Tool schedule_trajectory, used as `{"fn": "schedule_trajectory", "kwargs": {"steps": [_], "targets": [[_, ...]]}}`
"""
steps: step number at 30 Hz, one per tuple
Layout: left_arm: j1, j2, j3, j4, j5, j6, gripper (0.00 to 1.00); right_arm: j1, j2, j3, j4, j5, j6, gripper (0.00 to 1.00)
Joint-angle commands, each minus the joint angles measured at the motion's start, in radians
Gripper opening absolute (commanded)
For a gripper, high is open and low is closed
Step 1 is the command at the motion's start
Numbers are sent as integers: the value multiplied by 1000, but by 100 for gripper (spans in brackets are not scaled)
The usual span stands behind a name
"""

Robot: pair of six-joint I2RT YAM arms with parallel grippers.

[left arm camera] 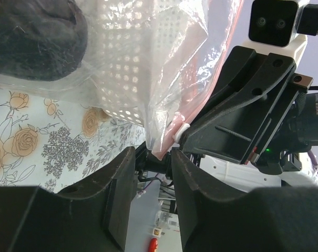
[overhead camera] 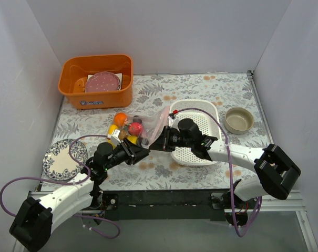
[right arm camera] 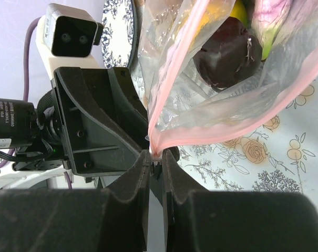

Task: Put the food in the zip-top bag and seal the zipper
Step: Zip the zipper food storage bag at the center of the board.

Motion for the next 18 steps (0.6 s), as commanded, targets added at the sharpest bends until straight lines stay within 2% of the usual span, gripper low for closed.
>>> {"fn": "schedule_trajectory", "kwargs": {"steps": [1, 10, 18], "targets": [[-4, -14, -9, 44, -32, -371, 33, -4, -7, -9, 52, -14, 2, 16], [-4, -8, -25, 90, -61, -385, 24, -4, -19, -11, 29, -9, -4, 16], [-4, -25, -48, 116, -90, -404, 24, -4, -21, -8, 18, -12, -7, 16]]}}
